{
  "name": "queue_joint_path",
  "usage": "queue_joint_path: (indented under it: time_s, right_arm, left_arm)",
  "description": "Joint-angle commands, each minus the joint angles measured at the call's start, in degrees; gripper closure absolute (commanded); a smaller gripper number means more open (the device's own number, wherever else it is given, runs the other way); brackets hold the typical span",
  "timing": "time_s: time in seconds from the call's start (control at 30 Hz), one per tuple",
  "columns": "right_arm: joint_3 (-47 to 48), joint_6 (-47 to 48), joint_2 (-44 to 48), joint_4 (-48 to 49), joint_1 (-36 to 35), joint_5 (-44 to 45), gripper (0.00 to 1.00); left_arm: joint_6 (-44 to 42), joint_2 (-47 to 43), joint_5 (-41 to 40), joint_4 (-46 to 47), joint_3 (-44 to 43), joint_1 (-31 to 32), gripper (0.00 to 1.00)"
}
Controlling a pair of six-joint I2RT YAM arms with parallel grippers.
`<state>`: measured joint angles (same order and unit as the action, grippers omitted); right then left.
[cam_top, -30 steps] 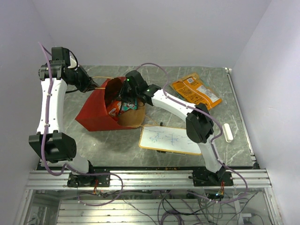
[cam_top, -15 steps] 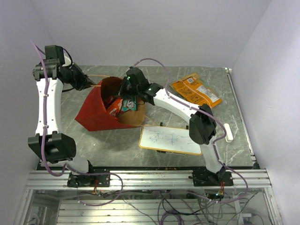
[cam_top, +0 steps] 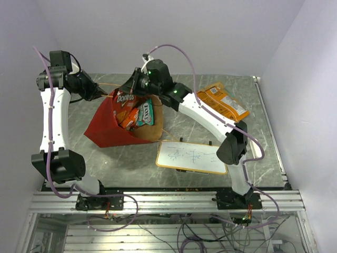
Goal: Take the snacks out of the paper bag
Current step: Take out the snack from the paper bag, then place the snack at the center of the board.
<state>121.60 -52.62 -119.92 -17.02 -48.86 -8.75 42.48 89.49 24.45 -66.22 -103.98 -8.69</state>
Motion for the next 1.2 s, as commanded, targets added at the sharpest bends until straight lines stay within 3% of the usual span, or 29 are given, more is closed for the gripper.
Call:
queue_joint_path:
  time_s: [0.0, 0.2, 0.5, 0.83, 1.17]
  right_arm:
    - [5.4, 4.31, 5.24, 1.02, 0.02, -1.3, 1.0]
    - [-0.91, 11.72, 14.34, 5.04, 0.23, 0.59, 1.0]
    - [-2.34, 18.65, 22.91, -0.18, 2.97, 6.85, 1.0]
    - [-20.51, 19.05, 33.32, 2.72, 21.09, 8.48, 1.0]
    - [-26.25, 23.48, 29.15, 6.97, 35.02, 12.1, 1.0]
  left_arm:
    - [0.5, -0.66, -1.06, 1.51, 0.29, -0.81, 0.93]
    - [-0.94, 0.09, -2.28, 0.72, -0.51, -0.87, 0.93]
    - [-1.13, 0.49, -2.44, 0.98, 1.03, -0.9, 0.93]
    - [-1.35, 0.13, -1.32, 1.11, 1.01, -0.9, 0.93]
    - [-1.2, -0.2, 0.49, 1.83, 2.36, -1.03, 0.93]
